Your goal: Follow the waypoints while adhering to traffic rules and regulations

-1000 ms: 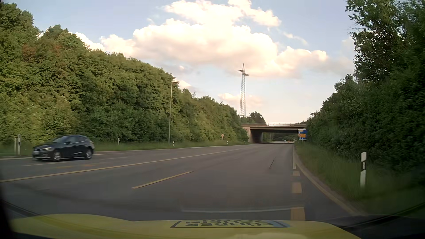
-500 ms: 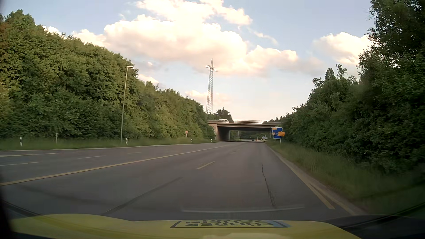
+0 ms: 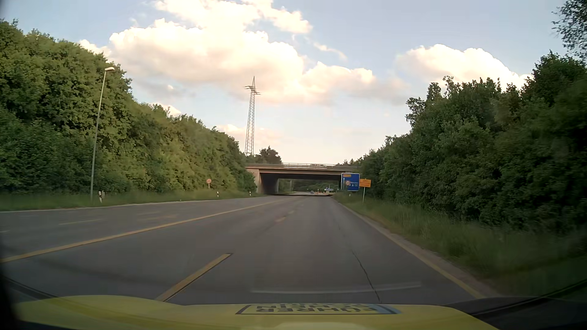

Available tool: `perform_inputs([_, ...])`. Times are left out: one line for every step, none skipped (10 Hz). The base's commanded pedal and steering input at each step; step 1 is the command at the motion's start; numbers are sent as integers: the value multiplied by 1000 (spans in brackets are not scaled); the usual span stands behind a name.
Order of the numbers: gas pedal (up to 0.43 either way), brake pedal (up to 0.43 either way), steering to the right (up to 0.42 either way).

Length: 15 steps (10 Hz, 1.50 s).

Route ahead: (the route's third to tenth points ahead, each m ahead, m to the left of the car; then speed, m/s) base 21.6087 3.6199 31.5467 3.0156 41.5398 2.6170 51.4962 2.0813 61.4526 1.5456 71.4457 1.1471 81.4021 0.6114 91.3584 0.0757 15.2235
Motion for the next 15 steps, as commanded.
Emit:
perform_inputs([157,0,35])
perform_inputs([157,0,17])
perform_inputs([138,0,7])
perform_inputs([138,0,6])
perform_inputs([138,0,6])
perform_inputs([118,0,5])
perform_inputs([118,0,5])
perform_inputs([110,0,4])
perform_inputs([110,0,4])
perform_inputs([110,0,4])
perform_inputs([110,0,4])
perform_inputs([110,0,4])
perform_inputs([110,0,4])
perform_inputs([110,0,4])
perform_inputs([110,0,4])
